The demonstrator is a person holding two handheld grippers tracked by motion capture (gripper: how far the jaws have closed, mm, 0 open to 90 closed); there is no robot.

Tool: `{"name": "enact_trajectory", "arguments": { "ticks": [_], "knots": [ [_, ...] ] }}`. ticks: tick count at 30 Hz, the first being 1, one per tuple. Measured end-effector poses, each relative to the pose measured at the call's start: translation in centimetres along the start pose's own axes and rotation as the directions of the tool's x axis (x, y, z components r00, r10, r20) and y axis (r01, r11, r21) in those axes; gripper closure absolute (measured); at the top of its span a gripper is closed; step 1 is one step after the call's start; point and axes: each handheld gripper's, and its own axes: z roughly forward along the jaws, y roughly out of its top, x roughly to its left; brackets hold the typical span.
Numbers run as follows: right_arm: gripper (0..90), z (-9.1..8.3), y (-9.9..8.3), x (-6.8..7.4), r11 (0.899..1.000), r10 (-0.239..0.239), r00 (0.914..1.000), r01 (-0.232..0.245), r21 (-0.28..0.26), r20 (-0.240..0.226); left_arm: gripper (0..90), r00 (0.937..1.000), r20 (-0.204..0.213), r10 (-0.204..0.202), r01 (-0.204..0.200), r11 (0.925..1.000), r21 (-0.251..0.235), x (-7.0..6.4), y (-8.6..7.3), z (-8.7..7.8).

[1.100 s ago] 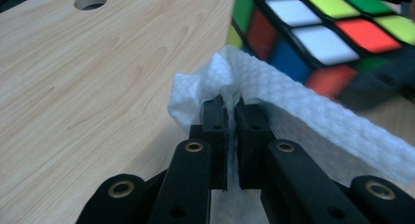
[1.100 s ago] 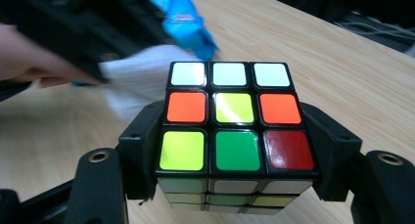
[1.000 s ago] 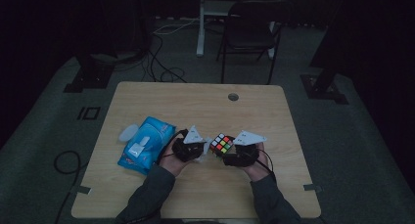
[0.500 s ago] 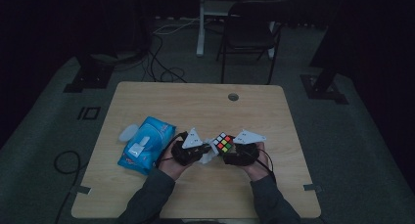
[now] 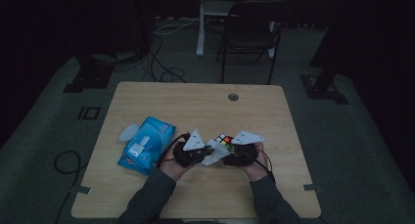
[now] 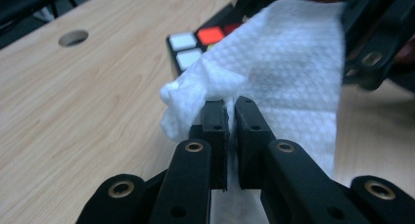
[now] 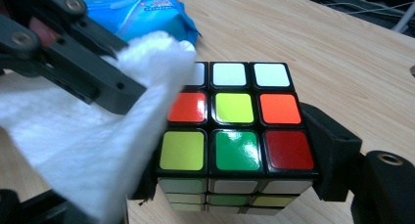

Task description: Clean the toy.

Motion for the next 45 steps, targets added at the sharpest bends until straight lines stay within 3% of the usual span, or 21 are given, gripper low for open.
{"name": "enact_trajectory", "arguments": {
  "ticks": [11,15,23,35,45],
  "knots": [
    [33.9,-0.2,0.0,-0.3,1.0,0.021,0.9997,-0.021,-0.016,0.009,85.8,0.9999,-0.002,-0.01,0.01,0.9987,0.05,-0.1,-0.9,1.5],
    [33.9,0.0,-0.1,-0.4,0.999,0.045,0.999,-0.045,-0.015,0.005,85.7,1.0,-0.006,-0.003,0.004,0.9992,0.04,-0.3,-0.6,1.3],
    [33.9,0.0,0.0,-0.4,0.999,0.045,0.999,-0.045,0.0,0.001,85.7,0.9995,-0.027,-0.015,0.015,0.9997,0.019,-0.1,-0.5,1.0],
    [33.9,0.0,0.0,-0.6,0.995,0.1,0.9943,-0.1,-0.004,0.037,85.5,0.9999,-0.009,-0.008,0.008,0.999,0.044,-1.0,-0.5,2.5],
    [33.9,0.0,-0.1,-0.9,0.992,0.122,0.9916,-0.122,-0.012,0.043,85.5,0.9991,0.032,0.028,-0.03,0.9982,0.052,-2.4,0.0,3.1]
  ]
}}
